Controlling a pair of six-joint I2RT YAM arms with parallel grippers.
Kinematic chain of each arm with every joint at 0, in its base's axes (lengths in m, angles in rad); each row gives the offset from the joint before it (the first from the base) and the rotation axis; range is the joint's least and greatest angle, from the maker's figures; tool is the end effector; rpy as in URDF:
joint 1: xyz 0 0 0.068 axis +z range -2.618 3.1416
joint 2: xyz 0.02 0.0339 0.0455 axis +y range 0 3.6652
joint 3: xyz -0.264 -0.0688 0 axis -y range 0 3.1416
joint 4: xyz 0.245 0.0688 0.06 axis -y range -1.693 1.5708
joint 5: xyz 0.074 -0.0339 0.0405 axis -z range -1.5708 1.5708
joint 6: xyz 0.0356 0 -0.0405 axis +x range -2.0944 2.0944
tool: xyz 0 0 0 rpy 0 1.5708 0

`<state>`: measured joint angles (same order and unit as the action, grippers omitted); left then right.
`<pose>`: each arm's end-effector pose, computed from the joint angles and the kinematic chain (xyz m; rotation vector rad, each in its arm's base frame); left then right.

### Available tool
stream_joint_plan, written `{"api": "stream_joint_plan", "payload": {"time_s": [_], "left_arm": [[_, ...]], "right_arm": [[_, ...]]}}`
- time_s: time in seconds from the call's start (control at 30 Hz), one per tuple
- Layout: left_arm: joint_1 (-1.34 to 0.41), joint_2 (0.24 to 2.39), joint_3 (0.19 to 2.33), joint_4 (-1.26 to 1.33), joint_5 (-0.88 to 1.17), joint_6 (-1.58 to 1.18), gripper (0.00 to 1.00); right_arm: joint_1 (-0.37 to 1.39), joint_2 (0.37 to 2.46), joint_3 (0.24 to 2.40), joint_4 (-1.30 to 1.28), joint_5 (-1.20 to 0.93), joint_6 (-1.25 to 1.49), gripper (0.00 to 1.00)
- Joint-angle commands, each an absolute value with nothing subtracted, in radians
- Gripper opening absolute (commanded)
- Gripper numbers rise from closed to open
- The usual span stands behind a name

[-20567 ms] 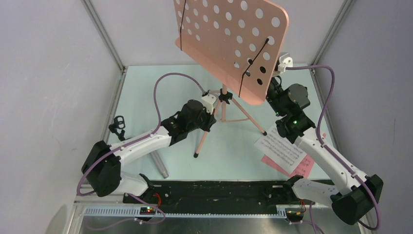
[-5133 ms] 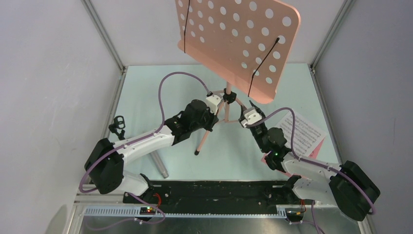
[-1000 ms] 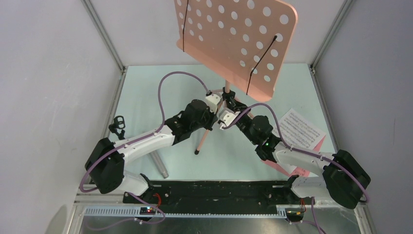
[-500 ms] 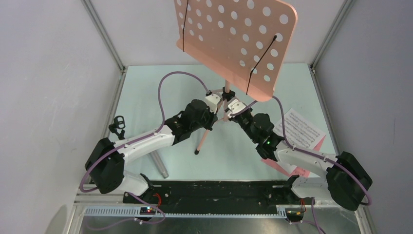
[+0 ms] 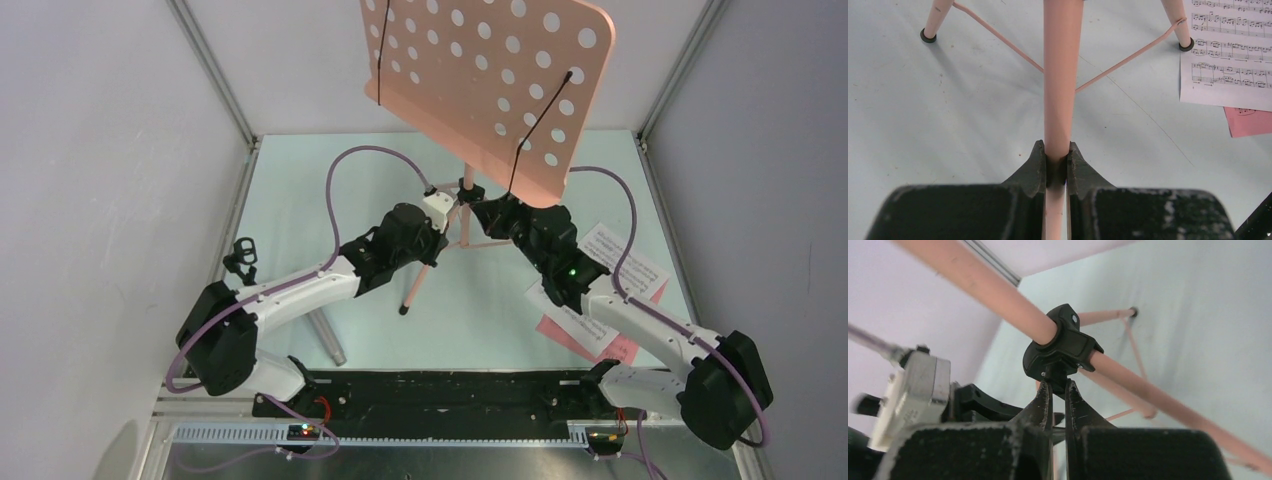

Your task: Set up the instrument practice props

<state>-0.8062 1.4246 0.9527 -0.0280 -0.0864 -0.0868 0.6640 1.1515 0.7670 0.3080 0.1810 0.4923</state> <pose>0.2259 -0.2311 0.2643 0.6888 1.9847 -0.4561 0.2172 0.1619 0.3100 -0.0034 1.6976 0.7277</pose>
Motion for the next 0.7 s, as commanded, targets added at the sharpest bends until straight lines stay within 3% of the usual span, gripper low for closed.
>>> {"api": "stream_joint_plan", "payload": {"time_s": [0.0, 0.1, 0.3, 0.4, 0.47, 0.57, 0.67], "left_arm": [[-0.779, 1.442, 0.945, -0.178, -0.162, -0.067, 0.0], [-0.779, 1.443, 0.945, -0.179, -0.163, -0.067, 0.0], [-0.779, 1.441, 0.945, -0.178, -0.16, -0.066, 0.0], [-0.779, 1.44, 0.947, -0.178, -0.161, -0.066, 0.0], [-0.78, 1.439, 0.947, -0.178, -0.165, -0.066, 0.0], [-0.779, 1.442, 0.95, -0.178, -0.165, -0.066, 0.0], [-0.779, 1.446, 0.952, -0.178, -0.161, -0.066, 0.0]], "right_arm": [[0.558, 1.128, 0.795, 0.125, 0.25, 1.087, 0.0], [0.556, 1.152, 0.786, 0.159, 0.175, 1.328, 0.0], [0.563, 1.242, 0.682, 0.516, 0.059, 1.855, 0.0], [0.57, 1.278, 0.634, 0.643, 0.033, 1.968, 0.01], [0.573, 1.252, 0.631, 0.628, 0.035, 1.92, 0.09], [0.559, 1.171, 0.63, 0.494, 0.079, 1.799, 0.34], [0.536, 1.107, 0.63, 0.395, 0.125, 1.597, 0.48]]}}
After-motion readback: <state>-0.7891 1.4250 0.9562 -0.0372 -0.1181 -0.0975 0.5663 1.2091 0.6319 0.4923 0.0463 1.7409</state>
